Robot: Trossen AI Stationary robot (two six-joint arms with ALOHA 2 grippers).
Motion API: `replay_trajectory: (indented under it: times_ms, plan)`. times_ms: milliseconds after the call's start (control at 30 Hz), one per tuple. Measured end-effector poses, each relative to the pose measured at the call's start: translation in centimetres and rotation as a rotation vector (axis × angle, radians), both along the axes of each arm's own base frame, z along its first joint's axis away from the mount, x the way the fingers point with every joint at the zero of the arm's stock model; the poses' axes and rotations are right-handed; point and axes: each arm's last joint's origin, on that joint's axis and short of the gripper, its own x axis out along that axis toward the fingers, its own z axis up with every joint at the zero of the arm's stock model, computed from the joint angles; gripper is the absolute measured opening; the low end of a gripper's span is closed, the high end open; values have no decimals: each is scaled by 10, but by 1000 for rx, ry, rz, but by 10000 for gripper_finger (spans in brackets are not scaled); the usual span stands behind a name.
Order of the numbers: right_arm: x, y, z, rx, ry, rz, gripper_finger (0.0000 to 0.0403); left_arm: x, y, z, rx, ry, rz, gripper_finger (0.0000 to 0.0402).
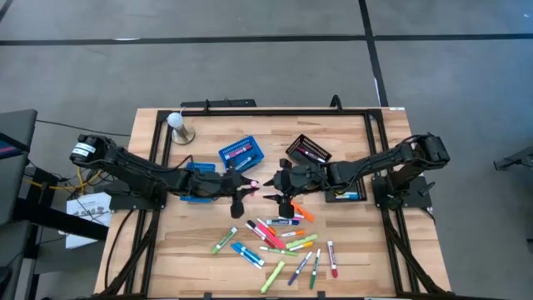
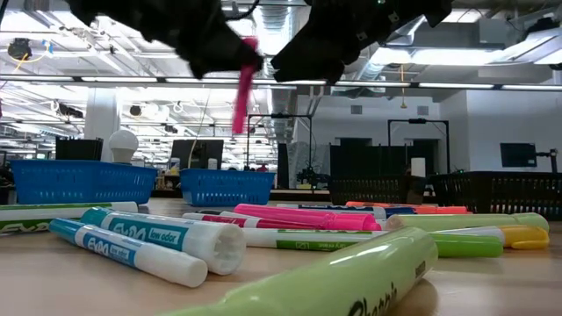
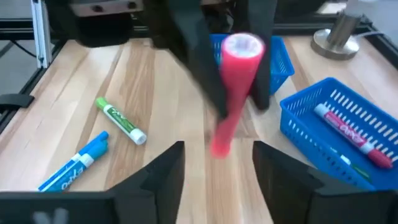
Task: Pick & Place Markers
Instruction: Put the right pink highlighter pen into the left blue bin
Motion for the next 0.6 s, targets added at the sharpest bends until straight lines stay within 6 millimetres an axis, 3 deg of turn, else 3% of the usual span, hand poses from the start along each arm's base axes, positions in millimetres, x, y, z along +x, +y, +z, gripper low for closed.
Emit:
replay_trajectory:
  times_ms: [233, 400, 500, 600]
  plan:
    - [-1, -1, -1, 9, 15, -8, 208, -58, 20, 23, -185, 135, 212, 75]
    - [-1, -1, -1, 9, 18, -8, 203, -103, 40, 19, -320, 302, 453, 75]
    - [-1, -1, -1, 9, 18, -8, 197, -116, 48, 14, -354, 374, 563, 77]
    - [-1, -1, -1, 10, 18, -7, 191, -116, 52, 11, -374, 389, 615, 79]
